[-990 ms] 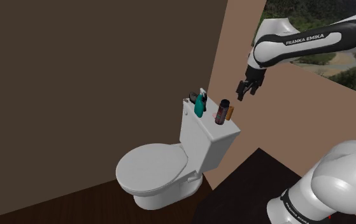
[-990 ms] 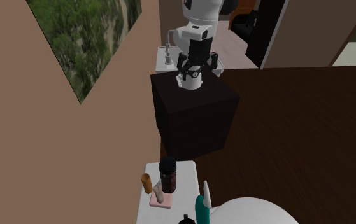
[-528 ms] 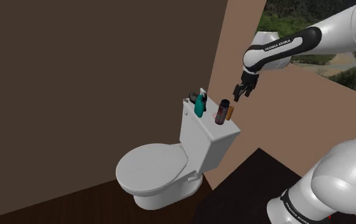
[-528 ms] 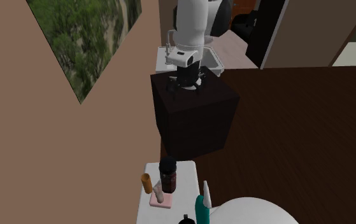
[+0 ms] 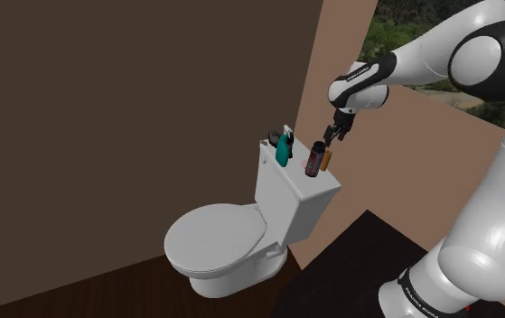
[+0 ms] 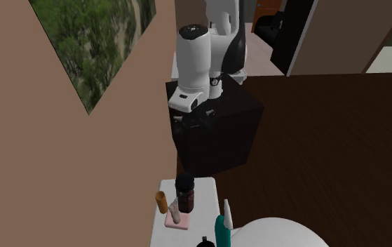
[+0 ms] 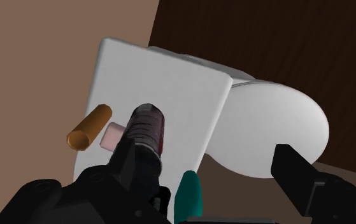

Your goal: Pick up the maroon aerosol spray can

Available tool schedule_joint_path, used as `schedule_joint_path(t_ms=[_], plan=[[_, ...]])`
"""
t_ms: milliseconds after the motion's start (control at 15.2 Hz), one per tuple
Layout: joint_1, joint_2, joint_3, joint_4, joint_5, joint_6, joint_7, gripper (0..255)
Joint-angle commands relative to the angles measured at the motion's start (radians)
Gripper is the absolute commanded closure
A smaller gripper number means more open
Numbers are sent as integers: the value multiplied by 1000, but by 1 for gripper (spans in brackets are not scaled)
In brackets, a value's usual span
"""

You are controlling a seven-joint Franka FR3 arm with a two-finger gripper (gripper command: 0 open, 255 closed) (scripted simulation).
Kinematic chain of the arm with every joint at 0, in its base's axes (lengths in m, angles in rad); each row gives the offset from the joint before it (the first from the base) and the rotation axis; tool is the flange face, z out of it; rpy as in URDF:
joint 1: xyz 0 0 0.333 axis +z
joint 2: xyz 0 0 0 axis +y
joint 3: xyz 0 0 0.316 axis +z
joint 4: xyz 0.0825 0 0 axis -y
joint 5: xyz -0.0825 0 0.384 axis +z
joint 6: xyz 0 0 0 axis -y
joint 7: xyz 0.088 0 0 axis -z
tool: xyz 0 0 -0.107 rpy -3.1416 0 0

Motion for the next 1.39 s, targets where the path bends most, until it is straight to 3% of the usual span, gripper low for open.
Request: schedule_joint_path(t_ms=[0, 528, 1188, 1254, 1320], plan=[[-30, 84, 12, 63, 58, 11, -61, 0], [-170, 410, 94, 387, 203, -11, -207, 0], [-186, 480, 117, 393, 230, 52, -227, 0], [-187, 480, 117, 393, 230, 52, -227, 255], [-186, 480, 117, 393, 230, 52, -227, 255]])
